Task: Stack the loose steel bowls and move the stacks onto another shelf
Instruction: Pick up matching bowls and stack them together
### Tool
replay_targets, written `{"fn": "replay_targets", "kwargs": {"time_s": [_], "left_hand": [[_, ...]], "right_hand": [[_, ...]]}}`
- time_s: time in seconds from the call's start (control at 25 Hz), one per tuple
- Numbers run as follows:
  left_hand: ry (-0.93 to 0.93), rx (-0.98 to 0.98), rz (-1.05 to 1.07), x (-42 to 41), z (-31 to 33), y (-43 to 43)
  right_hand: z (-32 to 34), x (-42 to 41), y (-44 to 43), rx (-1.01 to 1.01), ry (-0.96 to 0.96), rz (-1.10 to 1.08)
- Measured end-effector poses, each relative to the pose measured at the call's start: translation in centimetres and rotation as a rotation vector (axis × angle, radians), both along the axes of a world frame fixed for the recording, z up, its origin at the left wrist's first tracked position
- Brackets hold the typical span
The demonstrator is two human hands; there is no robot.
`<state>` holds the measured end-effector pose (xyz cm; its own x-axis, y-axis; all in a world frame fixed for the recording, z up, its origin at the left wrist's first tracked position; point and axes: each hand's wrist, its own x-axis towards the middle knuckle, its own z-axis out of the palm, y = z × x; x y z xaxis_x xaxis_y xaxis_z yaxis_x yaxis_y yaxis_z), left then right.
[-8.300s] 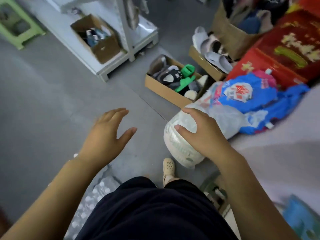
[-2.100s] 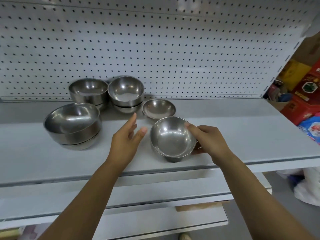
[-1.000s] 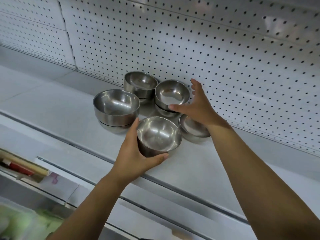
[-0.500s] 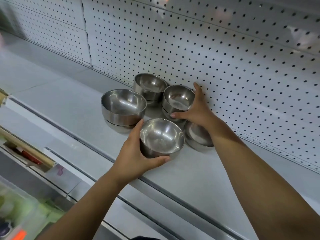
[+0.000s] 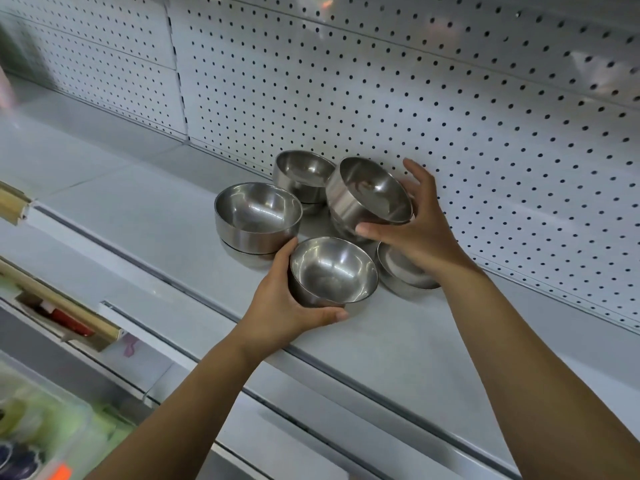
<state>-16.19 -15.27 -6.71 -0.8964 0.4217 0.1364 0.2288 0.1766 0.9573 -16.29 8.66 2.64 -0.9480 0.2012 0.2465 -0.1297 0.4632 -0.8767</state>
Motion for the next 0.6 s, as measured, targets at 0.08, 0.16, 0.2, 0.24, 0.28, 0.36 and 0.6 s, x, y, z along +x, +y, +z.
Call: {"fn": "replay_targets", "kwargs": {"time_s": [0.08, 0.16, 0.2, 0.24, 0.28, 0.36, 0.6], "left_hand": [[-0.009, 0.009, -0.060, -0.4, 0.4, -0.3], [-0.045, 0.065, -0.122, -0.7, 0.4, -0.6], [-0.078, 0.108, -0.144, -0.7, 0.5, -0.7], [-0.109, 0.149, -0.156, -0.6, 0.5, -0.8], [-0.133, 0.181, -0.151, -0.5, 0.6, -0.9], [-0.160, 0.238, -0.126, -0.2, 0.9, -0.8], [-0.149, 0.311, -0.132, -0.3, 1.1, -1.0]], "right_hand": [[-0.1, 1.9, -1.2, -0.037, -0.030, 0.023], [-0.4, 3.4, -2.0, -0.029, -0.063, 0.006], [-0.7, 4.1, -2.3, 0.001, -0.073, -0.004], [-0.9, 4.8, -2.5, 0.034, -0.081, -0.007], [-1.1, 5.4, -2.7, 0.056, -0.087, -0.001], [-1.7, 6.3, -3.1, 0.071, -0.106, 0.001], [-2.5, 7.6, -5.2, 0.053, -0.130, -0.049]]}}
